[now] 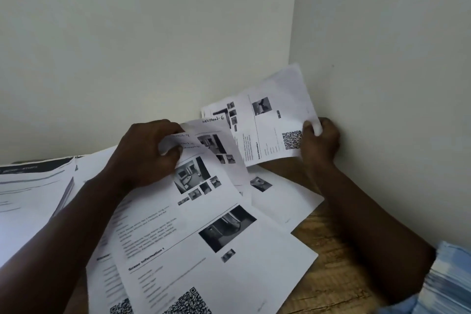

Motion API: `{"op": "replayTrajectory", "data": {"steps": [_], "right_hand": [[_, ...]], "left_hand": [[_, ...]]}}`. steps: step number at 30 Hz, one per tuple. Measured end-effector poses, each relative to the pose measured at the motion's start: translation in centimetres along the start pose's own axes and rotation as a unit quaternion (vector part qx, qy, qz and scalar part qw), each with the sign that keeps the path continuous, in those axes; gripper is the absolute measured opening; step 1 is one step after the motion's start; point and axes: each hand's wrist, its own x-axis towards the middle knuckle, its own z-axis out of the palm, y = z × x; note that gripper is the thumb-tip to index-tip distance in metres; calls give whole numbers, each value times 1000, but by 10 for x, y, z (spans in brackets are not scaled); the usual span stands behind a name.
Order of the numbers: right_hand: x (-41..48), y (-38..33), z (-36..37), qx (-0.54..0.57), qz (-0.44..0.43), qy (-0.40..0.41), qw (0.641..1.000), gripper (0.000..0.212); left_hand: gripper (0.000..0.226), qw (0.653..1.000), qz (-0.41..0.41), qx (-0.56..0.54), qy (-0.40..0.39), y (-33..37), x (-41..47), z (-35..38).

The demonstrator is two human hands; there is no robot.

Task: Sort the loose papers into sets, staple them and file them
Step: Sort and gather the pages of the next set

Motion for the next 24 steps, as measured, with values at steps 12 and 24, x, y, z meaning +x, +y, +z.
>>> {"op": "replayTrajectory", "data": {"steps": [12,24], "right_hand": [[-6,9,14,187,105,21,977,12],[-4,12,16,200,133,8,971,12]], "left_hand": [[43,999,-1,34,-42,3,-6,10],[31,997,-26,48,-58,1,-7,13]]}}
